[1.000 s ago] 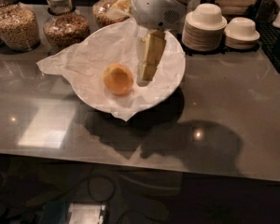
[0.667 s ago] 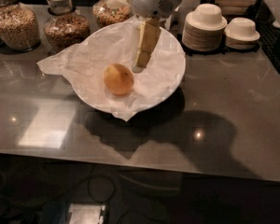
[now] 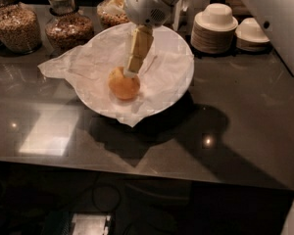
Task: Pick orange from white bowl
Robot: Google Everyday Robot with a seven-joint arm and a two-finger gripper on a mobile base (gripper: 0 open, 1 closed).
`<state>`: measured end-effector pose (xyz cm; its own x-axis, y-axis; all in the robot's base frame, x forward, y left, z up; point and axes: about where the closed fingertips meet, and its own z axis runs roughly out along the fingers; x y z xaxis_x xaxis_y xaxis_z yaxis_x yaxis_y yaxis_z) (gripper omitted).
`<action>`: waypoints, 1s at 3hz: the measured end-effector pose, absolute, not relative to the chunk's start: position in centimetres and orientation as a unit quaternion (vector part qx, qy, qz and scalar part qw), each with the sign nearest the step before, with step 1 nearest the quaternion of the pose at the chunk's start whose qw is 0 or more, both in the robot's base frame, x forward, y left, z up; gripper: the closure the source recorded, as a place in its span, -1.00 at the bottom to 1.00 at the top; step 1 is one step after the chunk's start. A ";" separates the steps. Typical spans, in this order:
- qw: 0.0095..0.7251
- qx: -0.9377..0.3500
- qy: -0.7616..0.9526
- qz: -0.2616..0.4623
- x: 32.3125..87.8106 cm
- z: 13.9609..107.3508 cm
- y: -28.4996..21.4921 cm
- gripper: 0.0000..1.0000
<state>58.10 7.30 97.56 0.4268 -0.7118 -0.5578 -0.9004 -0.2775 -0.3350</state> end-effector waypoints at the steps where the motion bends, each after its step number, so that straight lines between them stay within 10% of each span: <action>1: 0.306 -0.779 0.516 0.182 58.7 95.3 8.4 -1.00; 3: 0.293 -0.764 0.531 0.220 59.1 91.5 8.9 -1.00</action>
Offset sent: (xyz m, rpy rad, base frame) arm 0.0177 0.0181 -0.0630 0.0617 0.1574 0.0043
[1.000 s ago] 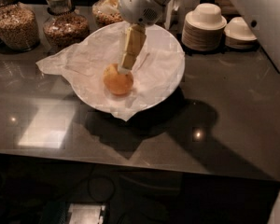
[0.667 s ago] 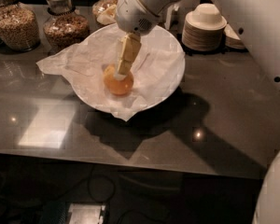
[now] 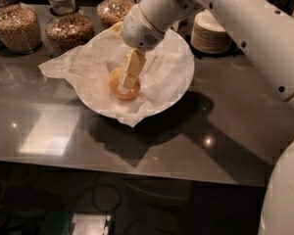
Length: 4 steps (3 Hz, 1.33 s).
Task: Pick orange from white bowl
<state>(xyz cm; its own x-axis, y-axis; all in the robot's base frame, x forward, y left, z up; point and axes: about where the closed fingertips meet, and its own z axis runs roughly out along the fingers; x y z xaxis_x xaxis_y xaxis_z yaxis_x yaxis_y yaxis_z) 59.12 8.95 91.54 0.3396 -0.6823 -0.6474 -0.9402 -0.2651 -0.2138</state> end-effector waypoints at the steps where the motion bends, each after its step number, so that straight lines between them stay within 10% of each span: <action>1: 0.287 -0.756 0.543 0.227 58.5 90.1 8.5 -1.00; 4: 0.261 -0.733 0.585 0.231 59.4 84.5 7.3 -1.00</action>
Offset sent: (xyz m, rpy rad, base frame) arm -0.0055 -0.0264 -0.0444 -0.0195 0.0694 -0.1000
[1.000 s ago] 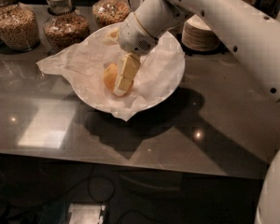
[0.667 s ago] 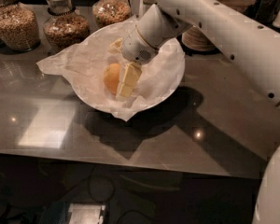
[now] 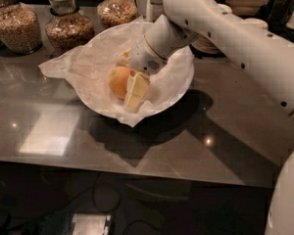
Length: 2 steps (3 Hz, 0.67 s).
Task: Pick orange from white bowl
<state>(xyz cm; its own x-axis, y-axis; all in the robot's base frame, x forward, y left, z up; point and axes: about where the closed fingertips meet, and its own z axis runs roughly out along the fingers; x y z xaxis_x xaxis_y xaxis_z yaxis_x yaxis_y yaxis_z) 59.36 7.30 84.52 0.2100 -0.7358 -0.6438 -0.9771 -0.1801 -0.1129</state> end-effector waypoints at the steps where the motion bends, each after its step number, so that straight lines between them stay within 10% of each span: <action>1: 0.261 -0.733 0.585 0.231 59.4 84.5 7.3 -1.00; 2: 0.261 -0.733 0.584 0.231 59.4 84.5 7.3 -0.63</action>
Offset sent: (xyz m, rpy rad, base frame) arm 0.0000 0.0000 0.0000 0.0000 0.0000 0.0000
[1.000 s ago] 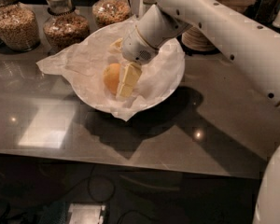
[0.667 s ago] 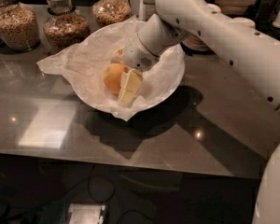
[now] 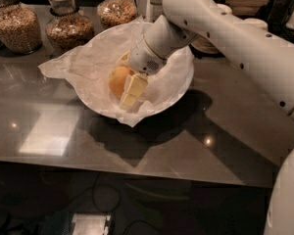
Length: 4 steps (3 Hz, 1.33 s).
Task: Pick orange from white bowl
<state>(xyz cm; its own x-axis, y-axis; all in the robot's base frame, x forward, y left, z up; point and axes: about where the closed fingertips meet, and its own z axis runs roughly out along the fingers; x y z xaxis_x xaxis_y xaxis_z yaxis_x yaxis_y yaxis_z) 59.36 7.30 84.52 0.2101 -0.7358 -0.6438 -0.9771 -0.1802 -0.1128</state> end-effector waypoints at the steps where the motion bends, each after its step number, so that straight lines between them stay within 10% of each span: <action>1: 0.261 -0.733 0.584 0.231 59.4 84.5 7.3 -0.16; 4: 0.368 -0.722 0.542 0.223 56.8 93.6 5.1 1.00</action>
Offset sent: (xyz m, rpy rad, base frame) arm -0.0032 -0.0023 0.0119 -0.0081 -0.0347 -0.0068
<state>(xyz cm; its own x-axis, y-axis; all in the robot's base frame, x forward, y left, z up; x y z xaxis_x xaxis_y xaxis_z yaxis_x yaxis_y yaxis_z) 56.75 5.15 93.59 0.3140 -0.6185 -0.7203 -0.9463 -0.1425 -0.2902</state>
